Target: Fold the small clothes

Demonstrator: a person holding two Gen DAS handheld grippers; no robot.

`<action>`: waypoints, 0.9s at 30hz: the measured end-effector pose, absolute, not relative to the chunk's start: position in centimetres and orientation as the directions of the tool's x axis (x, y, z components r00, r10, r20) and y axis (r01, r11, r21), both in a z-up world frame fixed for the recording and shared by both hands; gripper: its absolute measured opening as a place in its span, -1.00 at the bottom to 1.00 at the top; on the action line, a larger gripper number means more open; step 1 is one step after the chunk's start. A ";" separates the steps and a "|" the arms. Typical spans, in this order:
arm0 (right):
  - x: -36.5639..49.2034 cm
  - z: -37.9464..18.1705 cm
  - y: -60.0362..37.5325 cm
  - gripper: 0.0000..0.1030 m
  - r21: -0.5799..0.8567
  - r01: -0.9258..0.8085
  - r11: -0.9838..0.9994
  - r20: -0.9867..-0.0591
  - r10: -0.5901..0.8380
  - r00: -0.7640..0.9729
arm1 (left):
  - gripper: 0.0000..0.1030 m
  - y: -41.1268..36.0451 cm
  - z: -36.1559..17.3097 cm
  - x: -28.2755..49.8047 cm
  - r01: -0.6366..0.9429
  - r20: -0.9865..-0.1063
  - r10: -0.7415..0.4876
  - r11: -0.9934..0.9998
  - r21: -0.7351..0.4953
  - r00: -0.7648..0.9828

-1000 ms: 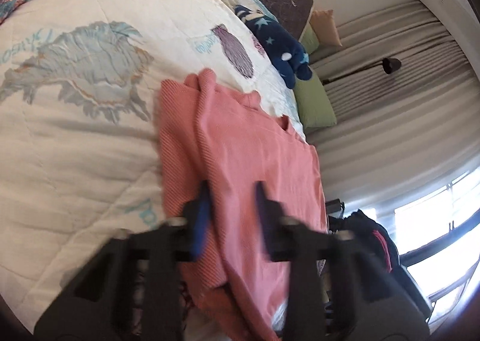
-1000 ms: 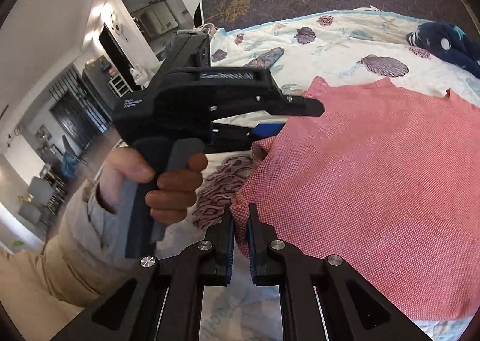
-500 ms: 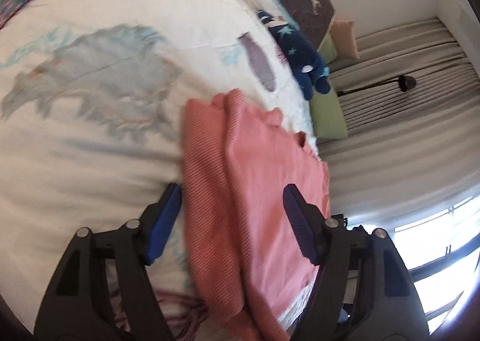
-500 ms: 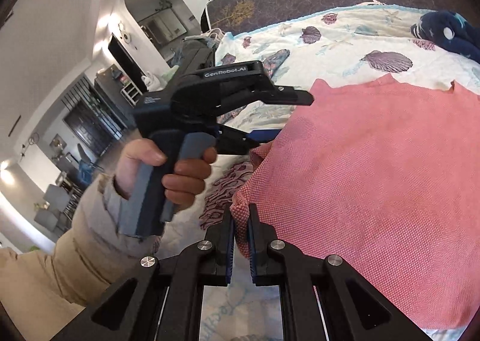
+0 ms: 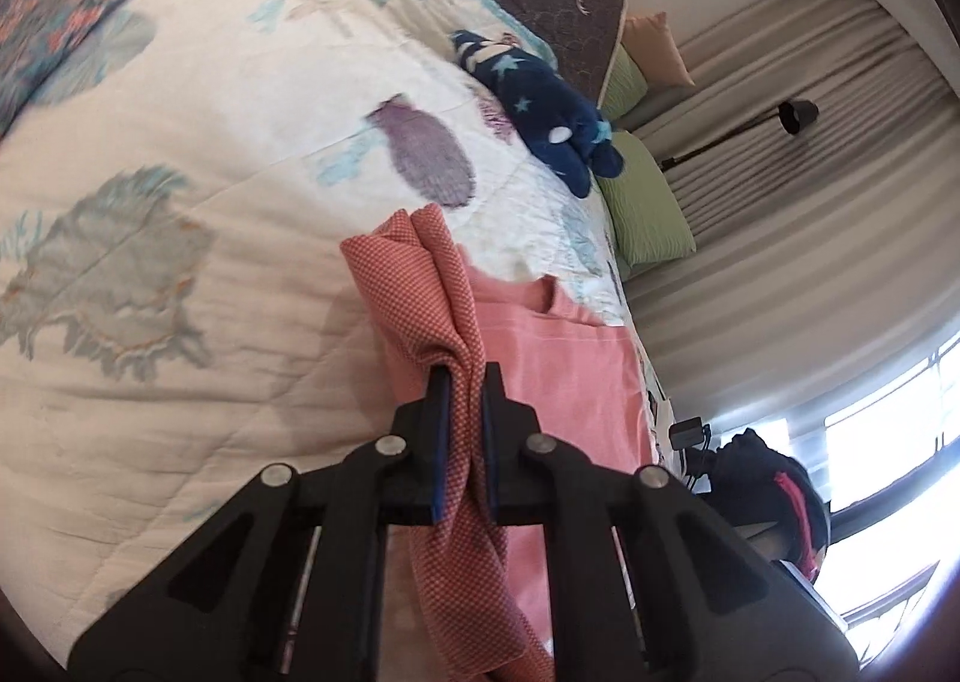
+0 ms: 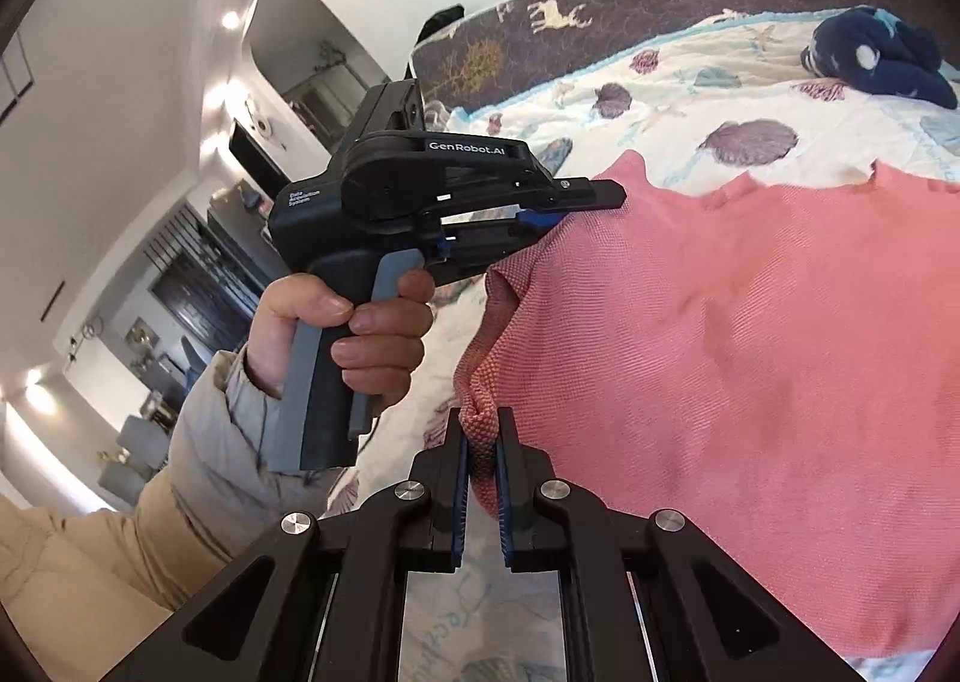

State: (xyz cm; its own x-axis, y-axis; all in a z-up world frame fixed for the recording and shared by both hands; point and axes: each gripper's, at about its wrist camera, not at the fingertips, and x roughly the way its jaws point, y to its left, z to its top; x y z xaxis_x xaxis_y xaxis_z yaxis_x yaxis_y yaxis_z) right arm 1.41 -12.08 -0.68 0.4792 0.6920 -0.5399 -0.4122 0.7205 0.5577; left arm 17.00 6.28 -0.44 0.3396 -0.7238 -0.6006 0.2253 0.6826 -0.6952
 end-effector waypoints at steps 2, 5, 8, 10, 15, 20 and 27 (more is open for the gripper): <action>1.0 -0.3 -13.2 -0.86 0.569 -0.406 0.715 -0.519 0.695 0.497 | -0.80 4.9 0.7 16.8 0.254 -0.604 -0.720 0.689 -0.678 0.342; 0.0 0.3 -15.1 -0.86 0.578 -0.394 0.715 -0.485 0.689 0.539 | -0.81 2.3 2.3 16.3 0.305 -0.609 -0.714 0.699 -0.647 0.346; -1.1 1.0 -17.8 -0.86 0.585 -0.367 0.723 -0.456 0.668 0.589 | -0.81 -0.4 3.4 15.8 0.352 -0.607 -0.721 0.693 -0.629 0.334; -1.9 1.1 -19.7 -0.86 0.596 -0.339 0.728 -0.437 0.648 0.624 | -0.82 -2.7 3.9 15.6 0.380 -0.615 -0.721 0.692 -0.614 0.320; -4.2 0.7 -25.4 -0.86 0.645 -0.248 0.723 -0.389 0.590 0.708 | -0.82 -8.5 4.5 15.9 0.425 -0.644 -0.712 0.693 -0.582 0.280; -6.6 -0.1 -30.5 -0.86 0.681 -0.164 0.713 -0.363 0.523 0.771 | -0.82 -15.3 4.9 15.3 0.500 -0.671 -0.704 0.679 -0.538 0.233; -9.0 -1.8 -36.6 -0.86 0.722 -0.026 0.692 -0.383 0.430 0.818 | -0.82 -23.1 2.1 14.6 0.552 -0.741 -0.649 0.688 -0.472 0.175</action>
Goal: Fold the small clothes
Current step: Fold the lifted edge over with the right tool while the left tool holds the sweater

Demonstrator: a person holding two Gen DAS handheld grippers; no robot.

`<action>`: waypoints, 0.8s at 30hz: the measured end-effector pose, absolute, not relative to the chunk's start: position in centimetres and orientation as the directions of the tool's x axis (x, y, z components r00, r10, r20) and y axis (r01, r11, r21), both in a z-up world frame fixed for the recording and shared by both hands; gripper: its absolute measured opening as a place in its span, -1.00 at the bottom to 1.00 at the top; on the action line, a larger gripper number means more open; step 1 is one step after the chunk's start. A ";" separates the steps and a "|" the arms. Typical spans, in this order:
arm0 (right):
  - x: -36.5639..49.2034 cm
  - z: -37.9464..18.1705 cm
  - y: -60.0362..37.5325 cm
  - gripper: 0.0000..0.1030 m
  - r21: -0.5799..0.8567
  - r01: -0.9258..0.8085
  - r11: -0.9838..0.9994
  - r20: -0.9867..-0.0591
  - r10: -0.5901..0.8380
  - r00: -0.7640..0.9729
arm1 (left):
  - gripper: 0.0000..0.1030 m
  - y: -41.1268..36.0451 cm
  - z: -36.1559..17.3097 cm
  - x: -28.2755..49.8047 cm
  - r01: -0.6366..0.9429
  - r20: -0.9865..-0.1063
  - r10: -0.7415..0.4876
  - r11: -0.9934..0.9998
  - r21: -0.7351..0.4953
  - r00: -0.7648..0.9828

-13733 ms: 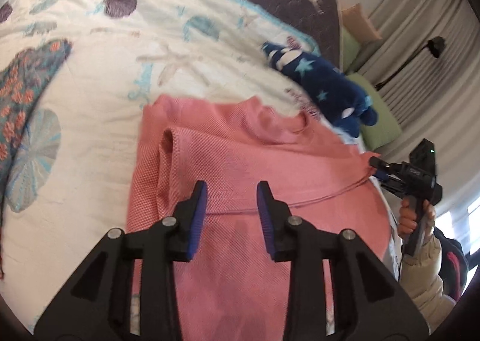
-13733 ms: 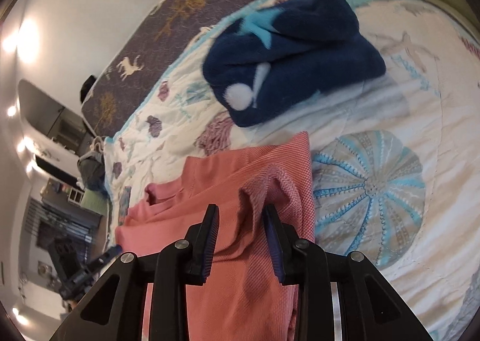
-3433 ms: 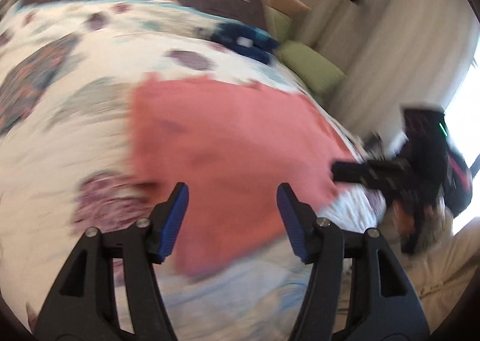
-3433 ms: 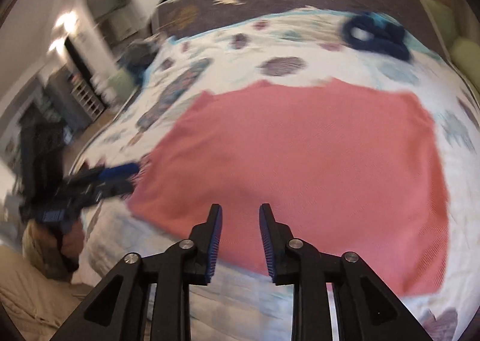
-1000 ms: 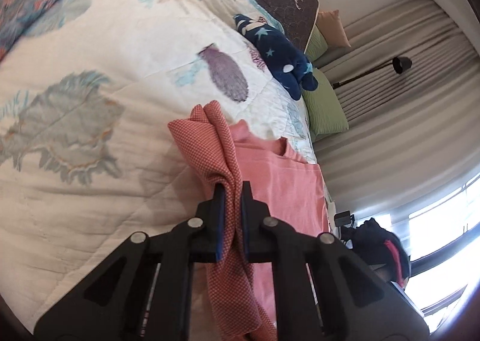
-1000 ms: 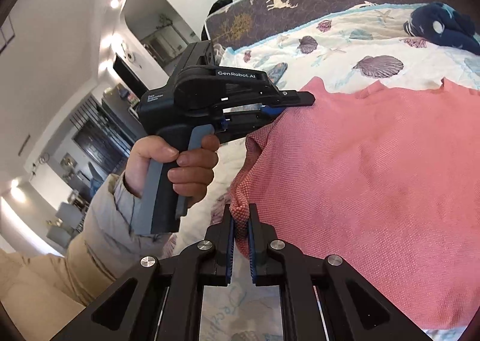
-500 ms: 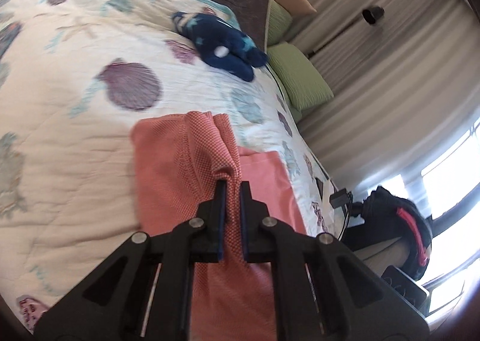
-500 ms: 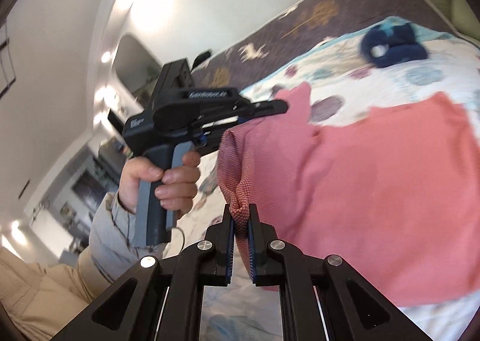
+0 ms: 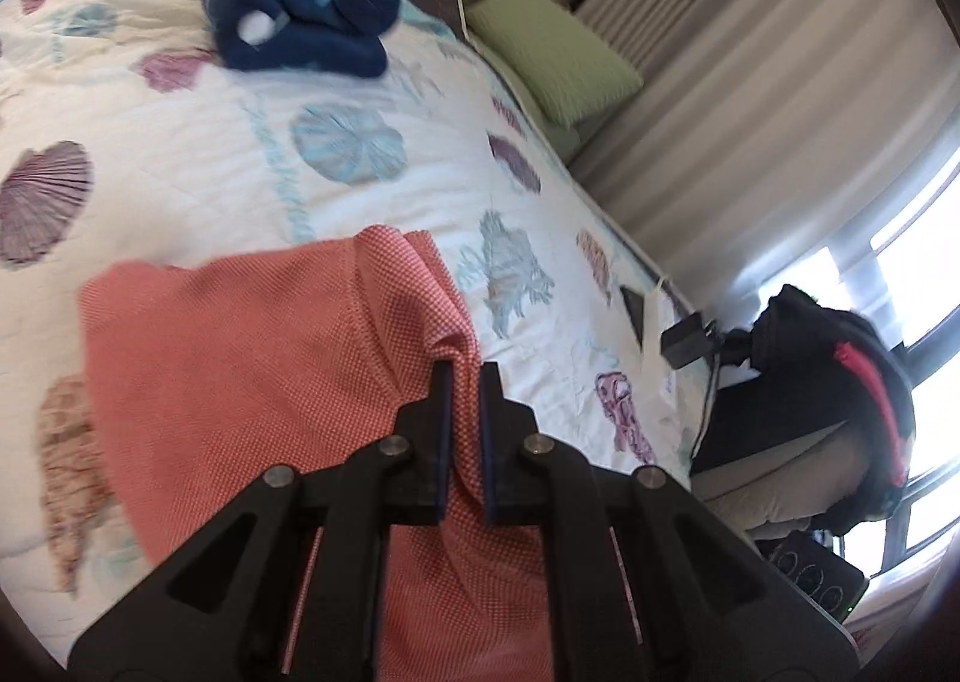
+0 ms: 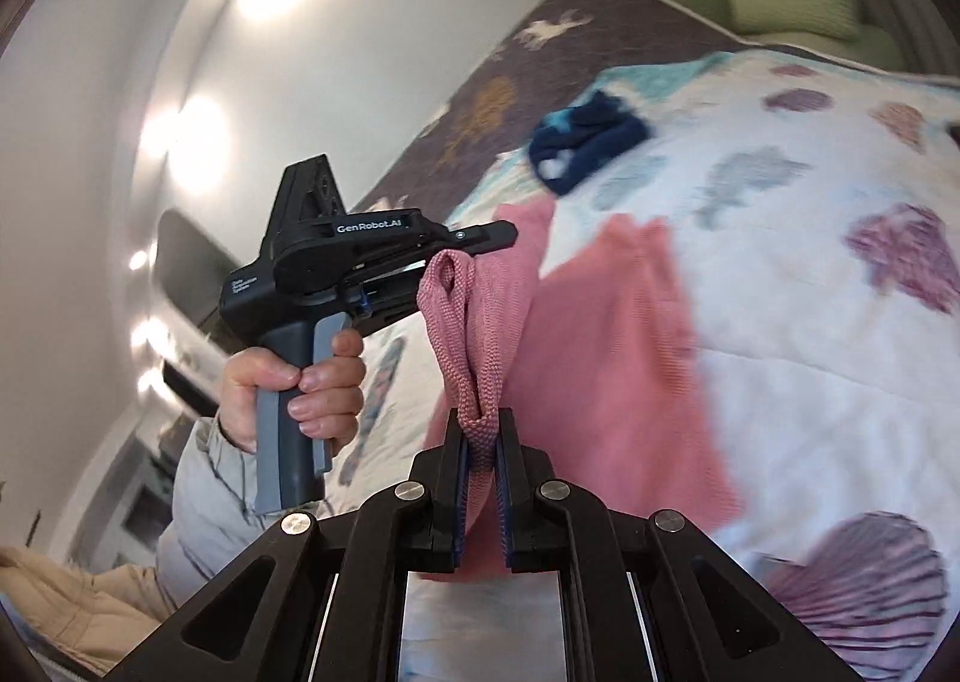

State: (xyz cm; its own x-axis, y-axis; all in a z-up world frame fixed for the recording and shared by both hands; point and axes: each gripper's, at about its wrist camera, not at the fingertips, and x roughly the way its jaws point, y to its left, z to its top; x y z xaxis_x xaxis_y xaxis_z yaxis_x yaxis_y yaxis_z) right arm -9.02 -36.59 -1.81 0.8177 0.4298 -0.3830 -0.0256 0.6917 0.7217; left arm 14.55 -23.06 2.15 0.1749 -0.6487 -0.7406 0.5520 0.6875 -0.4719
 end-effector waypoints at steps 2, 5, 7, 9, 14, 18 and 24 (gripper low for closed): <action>-9.4 -2.9 -37.8 -0.86 0.730 0.020 0.683 -0.406 0.410 0.817 | -0.82 -24.7 1.2 14.4 0.558 -0.761 -0.629 0.692 -0.458 0.156; -9.7 -4.3 -38.6 -0.86 0.742 0.073 0.666 -0.434 0.394 0.810 | -0.82 -26.3 0.1 14.2 0.562 -0.781 -0.609 0.697 -0.445 0.138; -10.1 -5.2 -38.9 -0.86 0.744 0.100 0.661 -0.452 0.388 0.803 | -0.81 -27.1 -0.4 13.9 0.577 -0.794 -0.593 0.698 -0.424 0.133; -10.2 -5.6 -39.1 -0.86 0.734 0.114 0.670 -0.472 0.383 0.794 | -0.80 -27.6 -0.7 13.6 0.597 -0.803 -0.581 0.694 -0.403 0.132; -10.6 -6.9 -39.4 -0.83 0.714 0.136 0.687 -0.523 0.393 0.756 | -0.58 -27.6 0.4 13.0 0.598 -0.750 -0.656 0.636 -0.487 0.087; -11.5 -7.2 -39.8 -0.80 0.698 0.152 0.700 -0.546 0.383 0.745 | -0.07 -26.5 3.2 11.3 0.665 -0.720 -0.674 0.616 -0.421 0.168; -12.9 -6.6 -41.6 -0.80 0.673 0.208 0.710 -0.562 0.307 0.768 | -0.02 -22.0 4.3 9.6 0.680 -0.709 -0.660 0.639 -0.358 0.247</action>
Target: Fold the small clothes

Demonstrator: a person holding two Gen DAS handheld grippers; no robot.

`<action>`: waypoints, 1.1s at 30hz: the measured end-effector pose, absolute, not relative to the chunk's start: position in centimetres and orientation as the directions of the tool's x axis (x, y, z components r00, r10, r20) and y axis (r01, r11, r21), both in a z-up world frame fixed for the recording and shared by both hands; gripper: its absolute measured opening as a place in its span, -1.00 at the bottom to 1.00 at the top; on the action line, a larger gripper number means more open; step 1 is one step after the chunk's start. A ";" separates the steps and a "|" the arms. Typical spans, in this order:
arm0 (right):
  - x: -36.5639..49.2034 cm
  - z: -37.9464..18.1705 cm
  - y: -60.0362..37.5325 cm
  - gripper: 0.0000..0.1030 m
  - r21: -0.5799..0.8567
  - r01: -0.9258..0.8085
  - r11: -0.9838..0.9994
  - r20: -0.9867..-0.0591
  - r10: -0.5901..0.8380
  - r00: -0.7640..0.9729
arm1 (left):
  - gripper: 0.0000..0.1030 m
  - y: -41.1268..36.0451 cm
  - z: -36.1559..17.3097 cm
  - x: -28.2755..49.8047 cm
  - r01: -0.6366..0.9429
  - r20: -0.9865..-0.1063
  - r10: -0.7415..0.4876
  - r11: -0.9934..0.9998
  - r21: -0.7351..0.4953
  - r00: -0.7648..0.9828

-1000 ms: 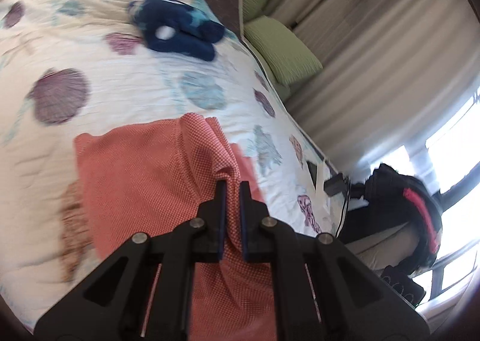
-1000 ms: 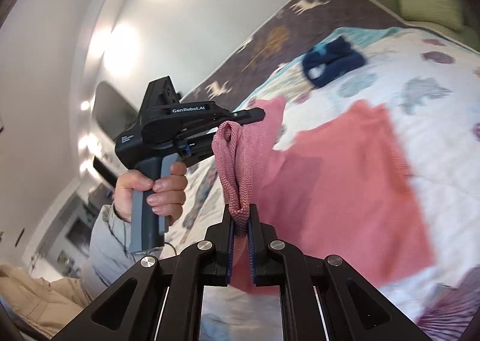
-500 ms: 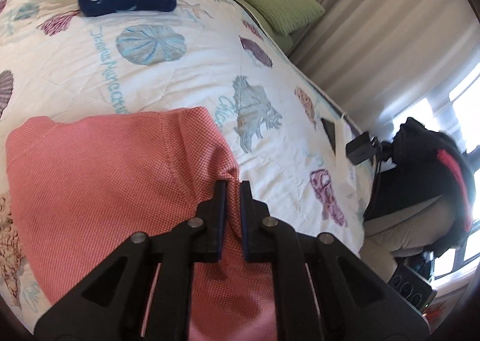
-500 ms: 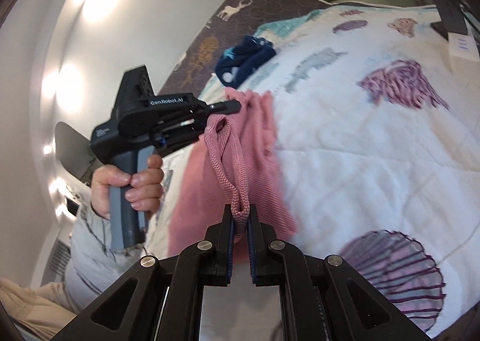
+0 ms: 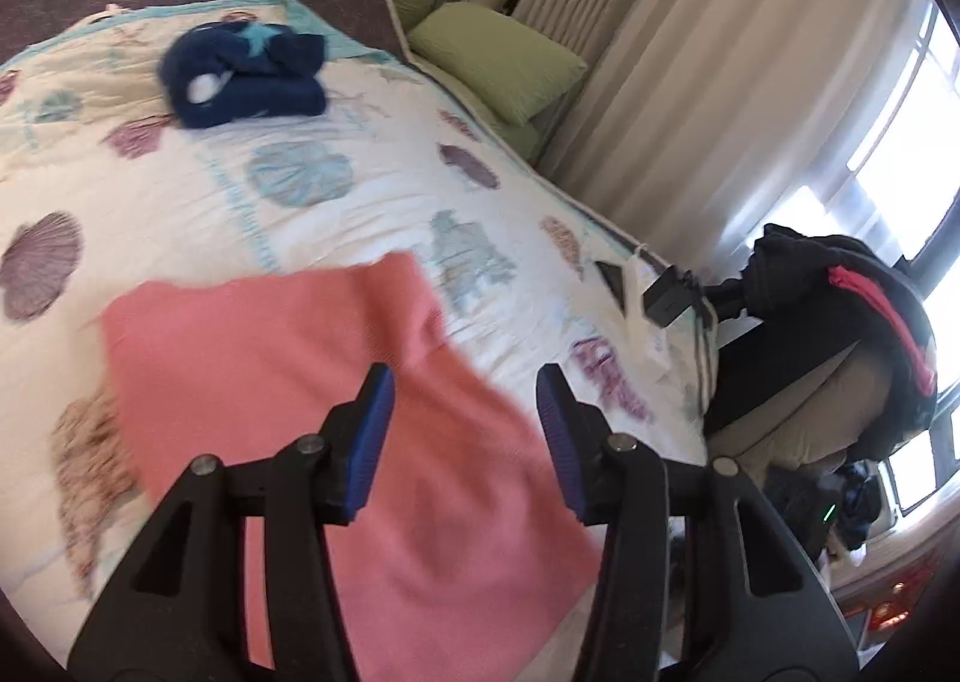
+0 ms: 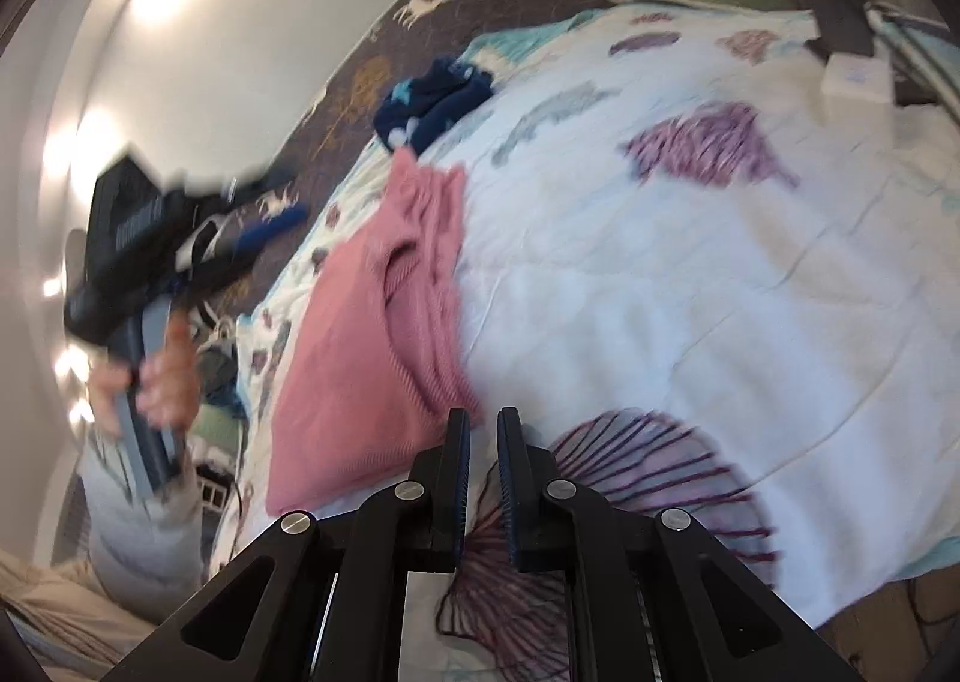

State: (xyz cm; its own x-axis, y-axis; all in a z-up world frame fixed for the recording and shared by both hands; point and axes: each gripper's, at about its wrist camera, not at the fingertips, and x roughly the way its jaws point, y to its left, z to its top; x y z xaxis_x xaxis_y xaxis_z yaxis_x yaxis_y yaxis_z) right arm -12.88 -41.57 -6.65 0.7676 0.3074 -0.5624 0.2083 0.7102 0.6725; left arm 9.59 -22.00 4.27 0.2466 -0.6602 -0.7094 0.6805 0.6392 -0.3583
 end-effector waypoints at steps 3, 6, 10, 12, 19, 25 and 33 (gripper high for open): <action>-13.0 -5.3 -41.9 -0.70 0.651 0.203 0.731 -0.547 0.266 0.794 | -0.02 -19.5 3.1 9.0 0.661 -0.734 -0.617 0.680 -0.318 0.282; -11.2 -3.9 -41.3 -0.62 0.600 0.184 0.778 -0.558 0.243 0.794 | -0.02 -17.5 1.8 8.1 0.647 -0.762 -0.568 0.714 -0.268 0.311; -8.5 -1.6 -39.7 -0.55 0.502 0.131 0.855 -0.582 0.221 0.783 | -0.02 -16.1 0.8 6.1 0.660 -0.781 -0.539 0.716 -0.227 0.315; -7.1 -0.4 -39.0 -0.32 0.436 0.129 0.891 -0.613 0.189 0.767 | -0.02 -16.0 0.7 5.1 0.683 -0.779 -0.551 0.693 -0.228 0.298; -0.8 0.2 -38.3 -0.14 0.378 0.108 0.919 -0.663 0.188 0.724 | 0.00 -16.3 0.5 5.3 0.677 -0.769 -0.561 0.696 -0.239 0.305; 1.5 -2.7 -38.5 -0.85 0.433 0.155 0.888 -0.707 0.227 0.670 | 0.10 -18.6 0.4 6.1 0.714 -0.775 -0.552 0.673 -0.195 0.309; 0.5 -4.6 -40.8 -0.85 0.613 0.195 0.766 -0.634 0.329 0.700 | -0.46 -27.3 1.0 10.9 0.812 -0.793 -0.531 0.578 -0.083 0.297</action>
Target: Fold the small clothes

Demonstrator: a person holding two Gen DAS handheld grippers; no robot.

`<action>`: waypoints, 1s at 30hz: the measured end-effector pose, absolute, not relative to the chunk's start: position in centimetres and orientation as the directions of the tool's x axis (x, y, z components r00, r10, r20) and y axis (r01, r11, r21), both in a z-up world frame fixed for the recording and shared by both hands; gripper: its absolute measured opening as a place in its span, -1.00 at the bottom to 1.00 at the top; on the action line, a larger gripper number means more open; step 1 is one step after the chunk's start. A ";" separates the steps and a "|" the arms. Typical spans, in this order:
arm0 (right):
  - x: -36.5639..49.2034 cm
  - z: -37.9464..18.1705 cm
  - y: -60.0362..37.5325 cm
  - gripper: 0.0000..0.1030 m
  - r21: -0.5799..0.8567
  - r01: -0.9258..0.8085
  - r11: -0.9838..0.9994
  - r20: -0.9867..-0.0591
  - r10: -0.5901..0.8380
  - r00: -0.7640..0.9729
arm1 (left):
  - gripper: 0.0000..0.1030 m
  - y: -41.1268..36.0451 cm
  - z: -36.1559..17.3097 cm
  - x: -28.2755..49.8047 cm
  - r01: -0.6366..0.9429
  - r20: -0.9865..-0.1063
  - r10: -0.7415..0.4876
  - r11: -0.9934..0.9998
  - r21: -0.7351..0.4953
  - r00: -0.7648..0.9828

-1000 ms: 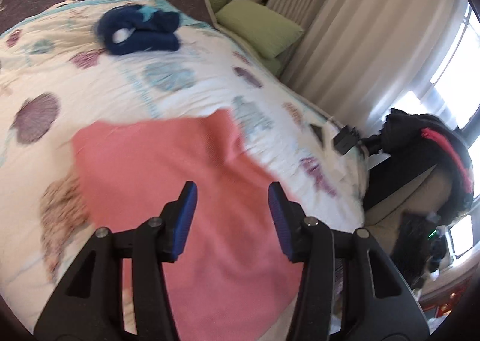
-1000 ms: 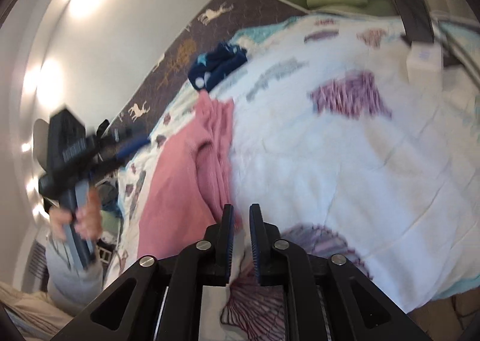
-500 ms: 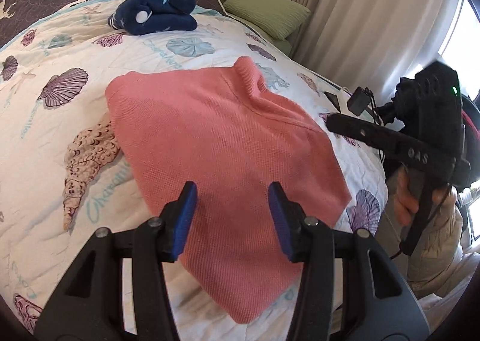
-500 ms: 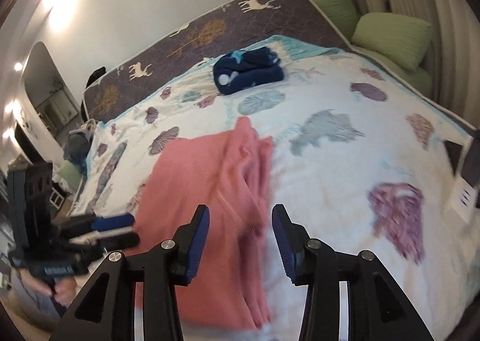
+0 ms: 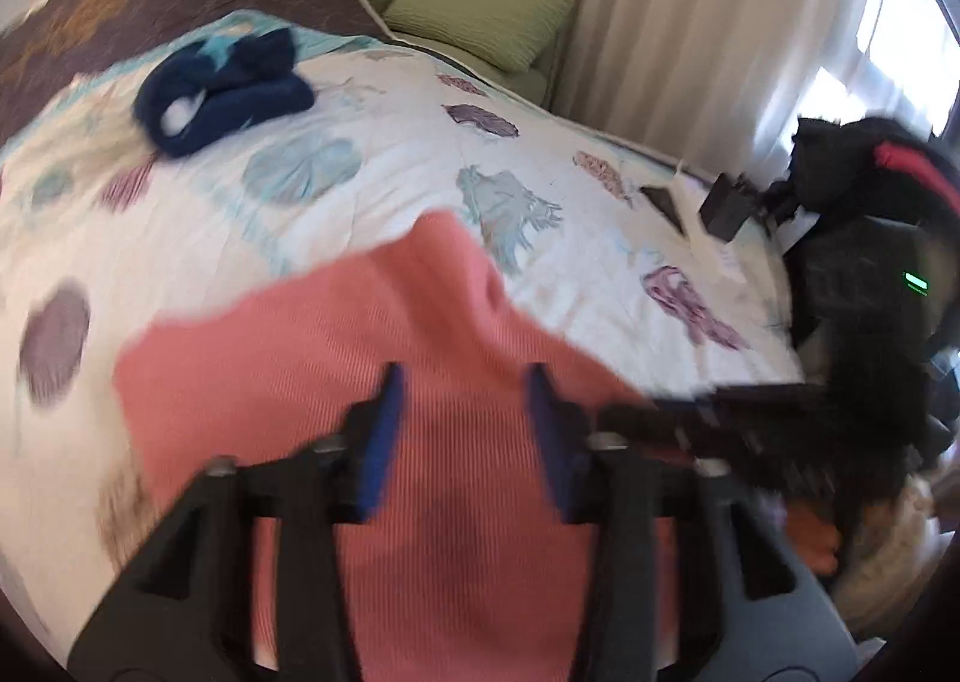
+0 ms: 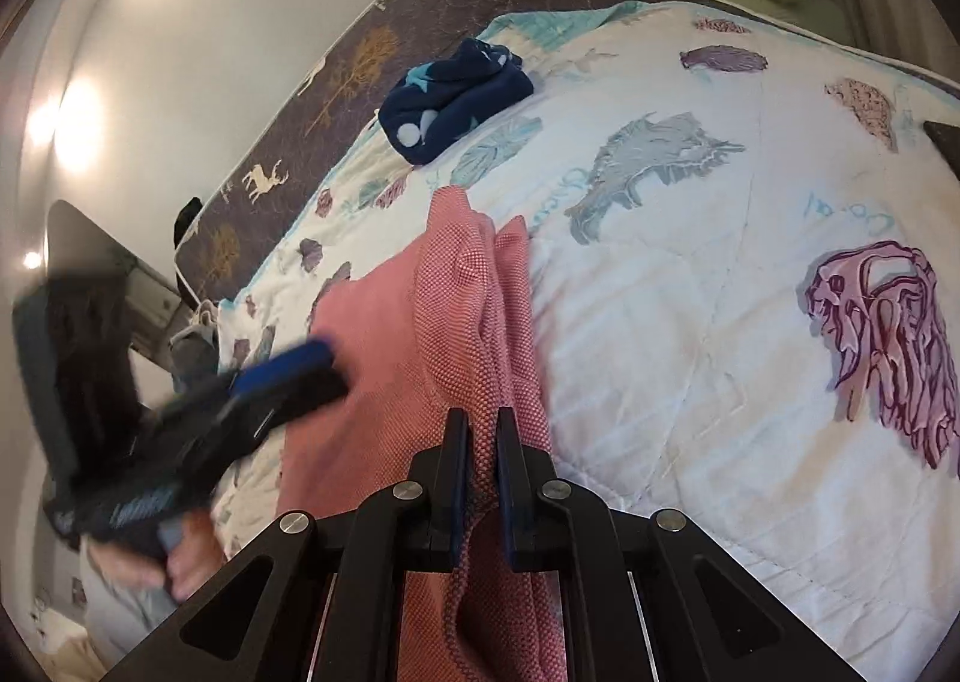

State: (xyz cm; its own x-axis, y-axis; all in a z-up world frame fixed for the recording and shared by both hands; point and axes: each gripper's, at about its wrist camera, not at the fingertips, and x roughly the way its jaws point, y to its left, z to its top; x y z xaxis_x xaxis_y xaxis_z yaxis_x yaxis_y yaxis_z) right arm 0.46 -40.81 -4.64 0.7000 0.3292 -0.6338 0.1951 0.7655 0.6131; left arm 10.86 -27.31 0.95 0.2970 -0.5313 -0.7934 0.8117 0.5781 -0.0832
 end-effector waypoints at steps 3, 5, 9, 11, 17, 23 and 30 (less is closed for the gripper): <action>0.5 -4.5 -40.7 -0.84 0.603 0.187 0.775 -0.636 0.326 0.700 | -0.54 -30.4 -0.4 12.2 0.837 -0.809 -0.495 0.547 -0.006 0.317; 0.5 -4.9 -40.9 -0.84 0.620 0.194 0.760 -0.630 0.335 0.700 | -0.54 -32.6 -2.0 13.6 0.831 -0.827 -0.441 0.553 0.056 0.349; 0.2 -6.1 -41.4 -0.84 0.644 0.234 0.729 -0.631 0.332 0.701 | -0.51 -34.6 -3.0 15.5 0.807 -0.820 -0.429 0.588 0.066 0.379; -0.2 -6.2 -41.5 -0.83 0.655 0.233 0.719 -0.621 0.336 0.708 | -0.51 -34.9 -3.0 15.9 0.796 -0.819 -0.424 0.602 0.066 0.388; -1.1 -5.4 -41.9 -0.78 0.662 0.212 0.719 -0.599 0.337 0.727 | -0.46 -31.2 0.8 14.9 0.798 -0.758 -0.538 0.601 -0.038 0.369; -0.3 -2.9 -44.2 -0.66 0.667 0.158 0.728 -0.551 0.339 0.762 | -0.23 -25.6 0.9 12.8 0.789 -0.755 -0.558 0.608 -0.089 0.345; 7.8 -2.5 -43.0 -0.26 0.601 0.114 0.791 -0.630 0.382 0.676 | -0.23 -24.8 -2.4 12.9 0.753 -0.798 -0.499 0.651 -0.089 0.338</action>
